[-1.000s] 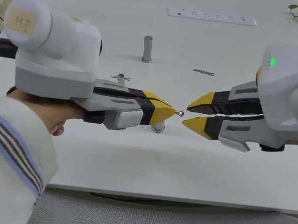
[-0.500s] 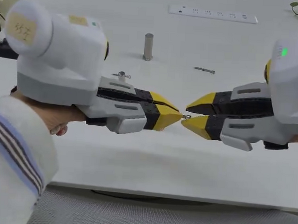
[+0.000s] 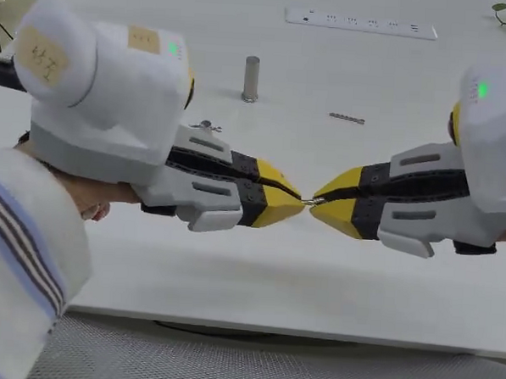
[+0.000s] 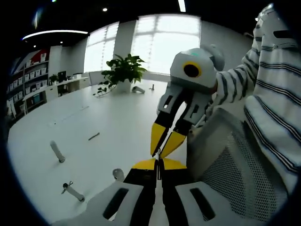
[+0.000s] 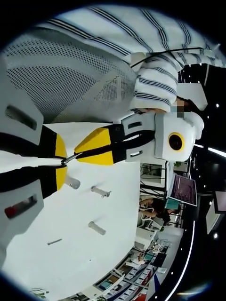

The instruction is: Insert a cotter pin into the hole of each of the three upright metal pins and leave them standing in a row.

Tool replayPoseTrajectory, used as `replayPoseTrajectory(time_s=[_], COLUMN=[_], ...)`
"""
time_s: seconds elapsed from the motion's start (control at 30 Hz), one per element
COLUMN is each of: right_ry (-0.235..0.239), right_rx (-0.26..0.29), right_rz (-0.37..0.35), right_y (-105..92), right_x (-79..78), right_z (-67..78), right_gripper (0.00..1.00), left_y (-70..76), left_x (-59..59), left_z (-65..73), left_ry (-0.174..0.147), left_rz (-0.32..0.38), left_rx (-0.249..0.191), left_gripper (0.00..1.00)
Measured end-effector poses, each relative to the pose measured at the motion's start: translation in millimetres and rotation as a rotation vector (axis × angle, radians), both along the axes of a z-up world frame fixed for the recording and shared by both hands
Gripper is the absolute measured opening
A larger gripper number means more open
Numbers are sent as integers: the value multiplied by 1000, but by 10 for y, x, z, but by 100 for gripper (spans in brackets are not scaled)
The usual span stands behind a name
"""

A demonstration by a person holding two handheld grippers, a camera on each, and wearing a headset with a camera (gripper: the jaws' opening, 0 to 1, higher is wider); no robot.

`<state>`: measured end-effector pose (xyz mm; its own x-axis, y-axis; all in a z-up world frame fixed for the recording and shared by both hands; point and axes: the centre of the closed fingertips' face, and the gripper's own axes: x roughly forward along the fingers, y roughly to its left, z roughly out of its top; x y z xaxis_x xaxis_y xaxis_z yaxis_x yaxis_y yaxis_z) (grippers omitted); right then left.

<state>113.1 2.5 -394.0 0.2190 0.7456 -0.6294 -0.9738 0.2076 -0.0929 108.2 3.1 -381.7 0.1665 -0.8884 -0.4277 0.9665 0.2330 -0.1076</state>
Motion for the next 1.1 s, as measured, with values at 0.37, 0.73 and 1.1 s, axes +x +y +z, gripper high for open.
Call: replayPoseTrajectory(time_s=[0.37, 0.73, 1.1], right_ry=[38, 45, 23], right_rx=[-13, -24, -62], right_rz=[43, 38, -20], right_y=[-11, -38, -169], right_x=[-108, -99, 115], right_z=[-45, -82, -156], right_gripper=[0, 0, 0], left_y=[-25, -7, 192], left_x=[-76, -16, 294], left_z=[-65, -119, -175], left_ry=[-50, -82, -82], left_rz=[-84, -79, 36], left_rx=[39, 80, 118], left_gripper=[0, 8, 18])
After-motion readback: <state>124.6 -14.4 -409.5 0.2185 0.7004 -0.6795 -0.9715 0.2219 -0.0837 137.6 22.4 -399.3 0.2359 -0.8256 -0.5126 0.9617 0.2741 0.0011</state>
